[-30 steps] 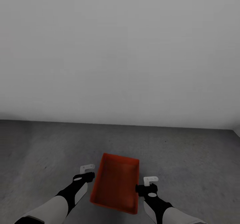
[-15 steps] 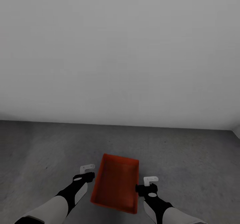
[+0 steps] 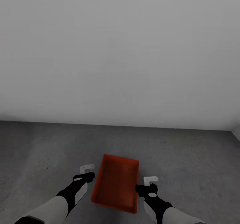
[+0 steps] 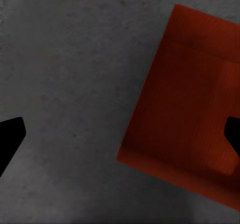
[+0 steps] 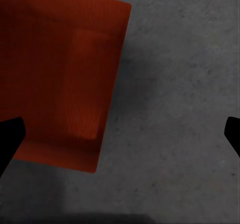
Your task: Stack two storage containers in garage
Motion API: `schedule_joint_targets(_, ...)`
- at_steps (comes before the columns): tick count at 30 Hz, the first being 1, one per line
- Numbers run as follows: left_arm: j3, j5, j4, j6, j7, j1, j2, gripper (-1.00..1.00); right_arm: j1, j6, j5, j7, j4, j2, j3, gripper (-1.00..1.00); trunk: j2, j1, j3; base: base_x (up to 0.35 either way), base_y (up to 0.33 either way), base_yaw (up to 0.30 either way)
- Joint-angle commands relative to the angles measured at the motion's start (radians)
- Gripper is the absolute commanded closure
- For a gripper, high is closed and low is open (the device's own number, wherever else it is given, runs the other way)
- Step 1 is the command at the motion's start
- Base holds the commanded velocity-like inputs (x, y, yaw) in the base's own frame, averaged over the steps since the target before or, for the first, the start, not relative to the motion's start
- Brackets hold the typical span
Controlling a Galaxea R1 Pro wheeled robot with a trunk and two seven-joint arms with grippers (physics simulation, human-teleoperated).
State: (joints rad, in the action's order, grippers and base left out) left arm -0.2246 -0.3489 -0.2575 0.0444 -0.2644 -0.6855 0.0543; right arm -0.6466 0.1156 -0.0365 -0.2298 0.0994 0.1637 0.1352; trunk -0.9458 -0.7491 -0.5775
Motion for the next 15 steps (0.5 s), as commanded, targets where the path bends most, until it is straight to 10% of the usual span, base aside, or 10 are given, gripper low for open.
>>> schedule_joint_targets(1, -0.009, -0.007, -0.002, 0.005, -0.007, 0.000, -0.001, -1.00, -0.001, 0.002, -0.004, -0.005, -0.001, 0.000, 0.007, -1.00, 0.007, 0.004, 0.002, 0.000, 0.000, 0.000)
schedule_joint_targets(15, -0.009, -0.007, -0.009, 0.004, -0.006, 0.000, 0.000, -1.00, -0.001, 0.004, -0.003, -0.005, -0.001, -0.001, 0.007, -1.00, 0.042, 0.023, 0.018, 0.000, 0.000, 0.000)
